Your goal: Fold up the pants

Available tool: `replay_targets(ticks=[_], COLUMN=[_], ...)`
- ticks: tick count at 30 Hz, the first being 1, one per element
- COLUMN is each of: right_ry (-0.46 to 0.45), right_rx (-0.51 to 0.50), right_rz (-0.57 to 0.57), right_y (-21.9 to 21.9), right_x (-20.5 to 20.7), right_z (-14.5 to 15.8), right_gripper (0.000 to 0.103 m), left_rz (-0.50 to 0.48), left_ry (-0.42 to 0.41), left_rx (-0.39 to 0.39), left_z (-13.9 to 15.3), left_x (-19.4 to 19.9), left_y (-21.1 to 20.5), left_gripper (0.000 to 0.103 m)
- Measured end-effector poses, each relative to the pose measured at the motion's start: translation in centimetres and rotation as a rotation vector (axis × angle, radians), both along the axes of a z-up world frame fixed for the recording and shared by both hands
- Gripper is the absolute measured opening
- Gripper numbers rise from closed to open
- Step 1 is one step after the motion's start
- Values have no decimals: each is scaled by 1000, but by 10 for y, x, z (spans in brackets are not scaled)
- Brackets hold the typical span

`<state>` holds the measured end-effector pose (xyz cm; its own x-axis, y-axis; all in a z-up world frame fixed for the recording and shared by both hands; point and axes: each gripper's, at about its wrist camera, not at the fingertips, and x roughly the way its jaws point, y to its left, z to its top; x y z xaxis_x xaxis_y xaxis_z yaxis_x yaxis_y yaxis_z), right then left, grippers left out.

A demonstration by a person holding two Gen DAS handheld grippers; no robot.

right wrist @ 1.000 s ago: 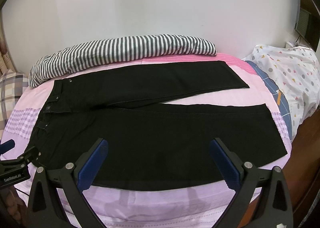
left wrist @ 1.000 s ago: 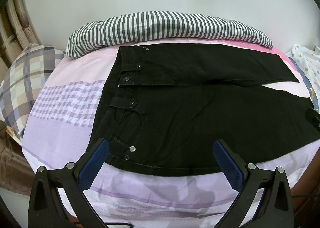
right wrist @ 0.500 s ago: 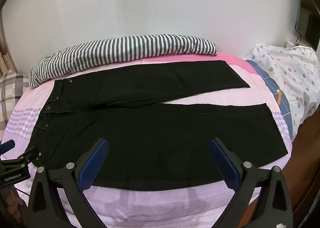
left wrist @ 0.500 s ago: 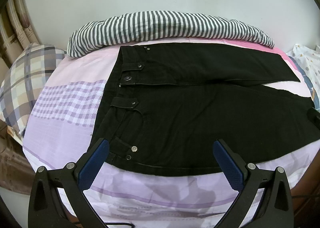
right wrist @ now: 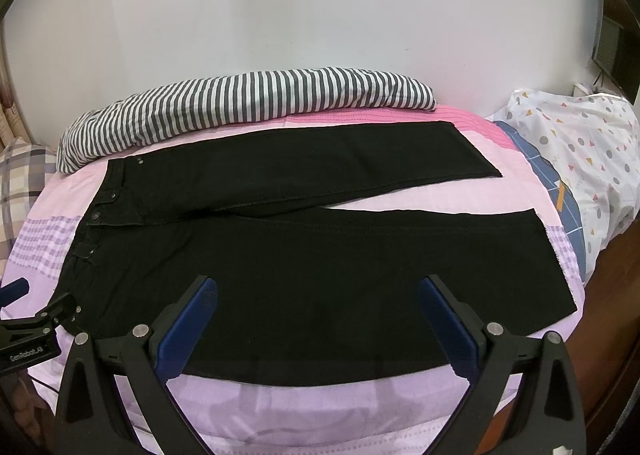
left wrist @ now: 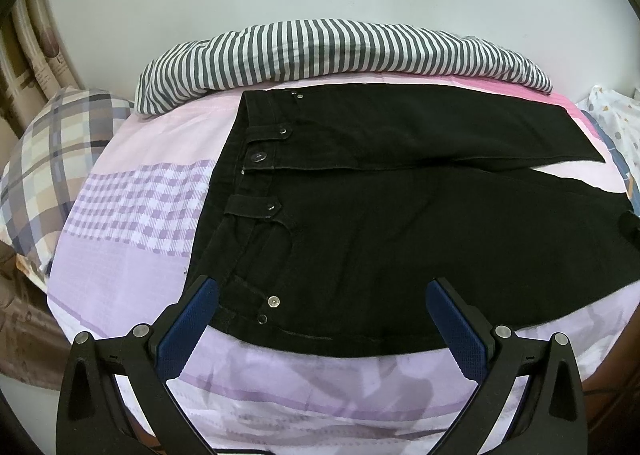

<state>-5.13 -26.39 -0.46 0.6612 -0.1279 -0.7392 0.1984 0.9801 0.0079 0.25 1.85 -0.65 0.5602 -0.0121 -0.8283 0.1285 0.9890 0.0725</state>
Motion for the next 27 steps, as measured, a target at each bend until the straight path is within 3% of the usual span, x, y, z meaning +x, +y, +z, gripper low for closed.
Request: replay_targets(ticks=[17, 24, 27], right_ry=[23, 35, 34], right_rx=[16, 38, 44], right_rz=[20, 61, 85], right_y=[0, 4, 7], right_x=[42, 78, 96], right_z=[-6, -9, -8], right_gripper=[99, 99, 99], left_rz=[8, 6, 21], left_ry=[25, 42, 59], left_rx=[7, -65, -127], left_z=[-11, -13, -13], left_x=[49, 93, 118], left_y=[10, 28, 45], left_gripper=[103, 101, 89])
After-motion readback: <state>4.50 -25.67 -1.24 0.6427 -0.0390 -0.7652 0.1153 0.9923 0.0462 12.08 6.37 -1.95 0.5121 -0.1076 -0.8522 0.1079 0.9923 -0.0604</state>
